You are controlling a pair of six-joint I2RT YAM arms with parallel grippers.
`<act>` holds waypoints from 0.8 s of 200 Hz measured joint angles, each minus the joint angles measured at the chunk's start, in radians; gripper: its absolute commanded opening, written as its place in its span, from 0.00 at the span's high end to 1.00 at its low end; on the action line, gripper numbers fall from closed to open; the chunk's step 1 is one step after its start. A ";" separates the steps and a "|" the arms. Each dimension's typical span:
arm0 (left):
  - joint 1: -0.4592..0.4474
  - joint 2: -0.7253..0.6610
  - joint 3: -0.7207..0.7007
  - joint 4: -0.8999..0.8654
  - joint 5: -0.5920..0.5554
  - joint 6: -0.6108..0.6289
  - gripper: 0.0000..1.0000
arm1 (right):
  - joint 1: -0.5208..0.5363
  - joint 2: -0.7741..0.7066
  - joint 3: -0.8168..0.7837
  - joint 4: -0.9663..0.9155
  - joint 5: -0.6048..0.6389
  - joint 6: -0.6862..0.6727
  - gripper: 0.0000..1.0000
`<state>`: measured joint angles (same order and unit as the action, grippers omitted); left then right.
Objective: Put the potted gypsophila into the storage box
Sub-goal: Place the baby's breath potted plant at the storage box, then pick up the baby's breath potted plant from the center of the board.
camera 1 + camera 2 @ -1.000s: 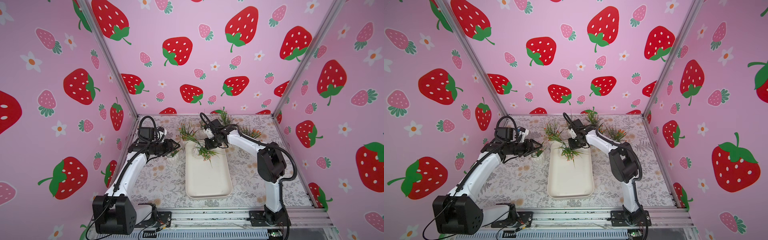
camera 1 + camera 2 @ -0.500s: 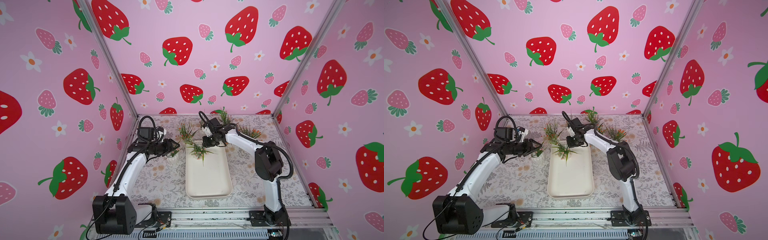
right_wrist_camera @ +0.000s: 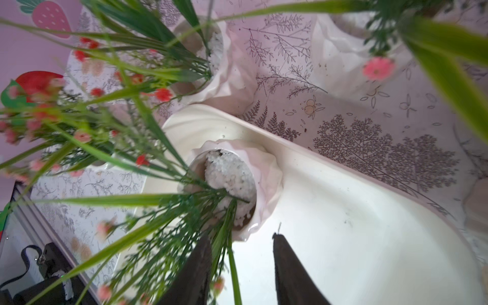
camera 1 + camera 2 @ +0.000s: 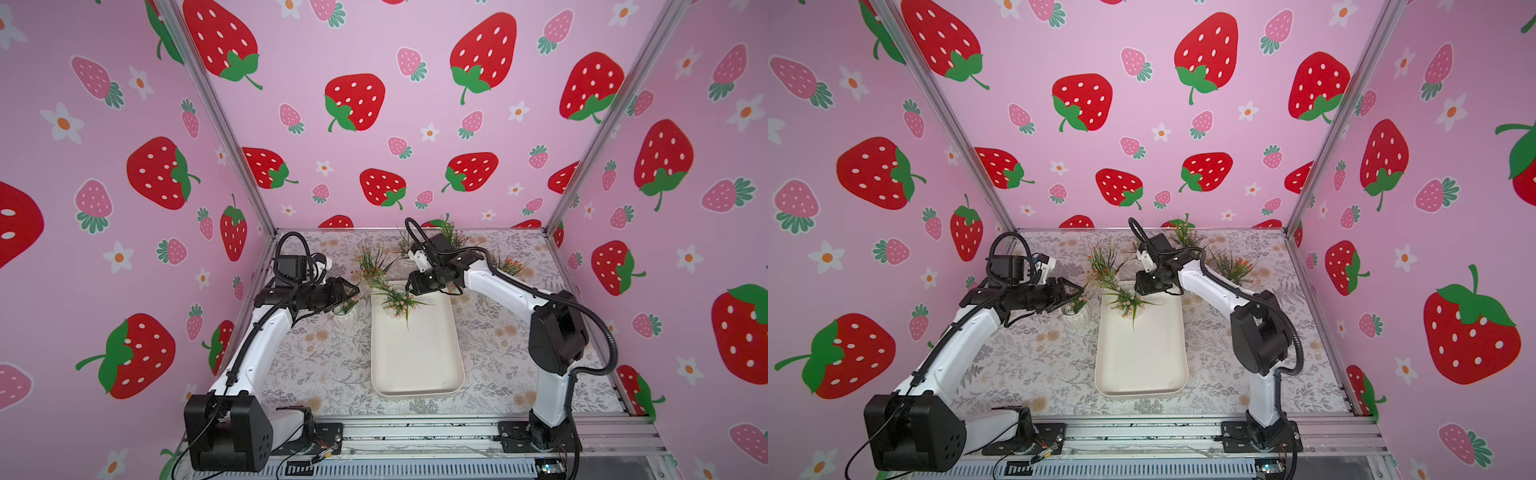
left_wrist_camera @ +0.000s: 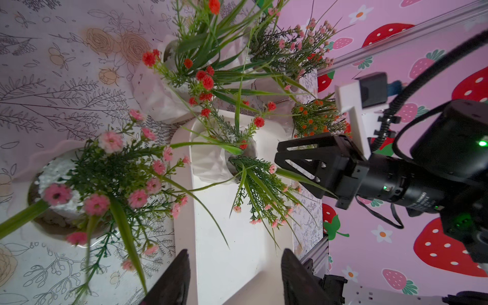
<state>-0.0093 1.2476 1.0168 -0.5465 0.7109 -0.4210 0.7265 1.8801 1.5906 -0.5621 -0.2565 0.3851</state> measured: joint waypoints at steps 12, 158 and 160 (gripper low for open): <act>0.000 -0.013 -0.013 0.017 0.013 -0.003 0.42 | -0.008 -0.068 -0.046 0.009 0.001 -0.018 0.58; -0.105 -0.091 -0.057 0.149 0.078 -0.015 0.42 | -0.459 -0.546 -0.401 -0.042 -0.015 -0.027 0.66; -0.106 -0.091 -0.057 0.149 0.077 -0.013 0.42 | -0.465 -0.546 -0.403 -0.043 -0.015 -0.024 0.66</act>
<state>-0.1158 1.1568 0.9596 -0.3973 0.7879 -0.4343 0.2615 1.3338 1.1877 -0.6052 -0.2714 0.3607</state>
